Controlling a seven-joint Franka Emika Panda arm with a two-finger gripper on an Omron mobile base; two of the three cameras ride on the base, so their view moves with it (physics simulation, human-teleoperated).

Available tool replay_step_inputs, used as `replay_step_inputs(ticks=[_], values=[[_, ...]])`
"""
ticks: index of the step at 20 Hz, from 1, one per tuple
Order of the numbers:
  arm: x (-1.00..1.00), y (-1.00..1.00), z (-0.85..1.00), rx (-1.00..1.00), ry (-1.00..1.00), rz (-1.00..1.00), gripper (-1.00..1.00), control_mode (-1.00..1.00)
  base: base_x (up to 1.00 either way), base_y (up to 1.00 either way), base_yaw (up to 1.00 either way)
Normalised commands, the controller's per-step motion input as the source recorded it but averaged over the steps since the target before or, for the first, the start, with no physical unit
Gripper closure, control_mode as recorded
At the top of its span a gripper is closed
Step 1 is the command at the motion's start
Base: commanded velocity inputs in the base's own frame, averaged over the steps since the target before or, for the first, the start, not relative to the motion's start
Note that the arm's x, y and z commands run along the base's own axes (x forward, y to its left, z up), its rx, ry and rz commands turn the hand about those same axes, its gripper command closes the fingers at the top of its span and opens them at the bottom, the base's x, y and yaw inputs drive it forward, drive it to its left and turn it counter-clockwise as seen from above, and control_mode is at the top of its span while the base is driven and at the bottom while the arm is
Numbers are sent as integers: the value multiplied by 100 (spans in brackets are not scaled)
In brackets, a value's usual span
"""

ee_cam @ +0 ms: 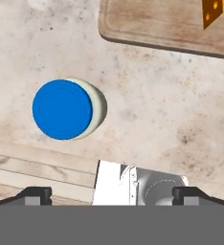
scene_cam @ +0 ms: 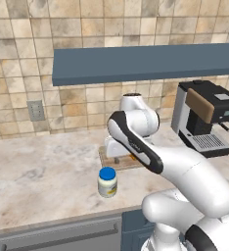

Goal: Retrieve the reheated potato from the microwave, then place the potato, cheese, and condiment on the cutting board.

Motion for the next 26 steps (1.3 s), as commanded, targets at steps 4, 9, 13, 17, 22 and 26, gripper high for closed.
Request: replay_step_inputs(ticks=[4,9,13,17,22,26], values=[[-40,15,11,12,-6,9,-100,-100,0,0,0],[-36,19,0,7,-25,8,-100,-100,0,0,0],[-10,12,0,0,-28,8,-100,-100,0,0,0],[-1,11,0,0,-8,2,-100,-100,0,0,0],[12,20,0,0,8,0,-100,-100,0,0,0],[7,27,0,0,1,0,-100,-100,0,0,0]])
